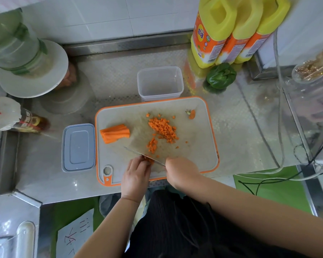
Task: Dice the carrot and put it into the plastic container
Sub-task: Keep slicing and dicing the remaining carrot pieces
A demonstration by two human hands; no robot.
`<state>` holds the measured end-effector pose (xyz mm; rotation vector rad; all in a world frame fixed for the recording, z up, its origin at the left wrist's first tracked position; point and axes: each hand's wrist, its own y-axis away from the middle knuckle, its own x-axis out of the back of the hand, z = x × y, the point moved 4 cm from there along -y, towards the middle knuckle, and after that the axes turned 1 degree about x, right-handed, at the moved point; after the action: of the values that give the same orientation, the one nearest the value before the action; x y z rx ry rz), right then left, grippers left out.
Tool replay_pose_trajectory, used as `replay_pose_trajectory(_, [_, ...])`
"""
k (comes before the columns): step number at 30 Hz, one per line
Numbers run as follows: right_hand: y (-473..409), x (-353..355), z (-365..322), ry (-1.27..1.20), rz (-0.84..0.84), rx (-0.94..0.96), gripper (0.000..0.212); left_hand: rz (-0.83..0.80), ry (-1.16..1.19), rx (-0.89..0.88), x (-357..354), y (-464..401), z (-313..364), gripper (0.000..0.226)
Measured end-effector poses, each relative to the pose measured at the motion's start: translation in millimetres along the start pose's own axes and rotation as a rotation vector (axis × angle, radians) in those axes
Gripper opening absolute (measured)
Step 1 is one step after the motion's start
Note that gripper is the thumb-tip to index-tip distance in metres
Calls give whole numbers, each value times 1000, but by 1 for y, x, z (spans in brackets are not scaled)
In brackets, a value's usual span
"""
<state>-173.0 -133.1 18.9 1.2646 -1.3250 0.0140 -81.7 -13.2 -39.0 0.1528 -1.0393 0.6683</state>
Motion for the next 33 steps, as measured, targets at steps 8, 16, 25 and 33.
replay_pose_trajectory(8, [-10, -5, -7, -4, -56, -45, 21, 26, 38, 15, -3, 1, -3, 24])
replay_pose_trajectory(16, [-21, 3, 6, -249, -76, -52, 34, 17, 90, 35, -2, 0, -7, 14])
replay_pose_trajectory(25, [-2, 3, -1, -147, 6, -16, 30, 10, 115, 25, 6, 5, -4, 21])
replay_pose_trajectory(33, [1, 0, -6, -47, 29, 10, 18, -34, 76, 5, 0, 1, -7, 25])
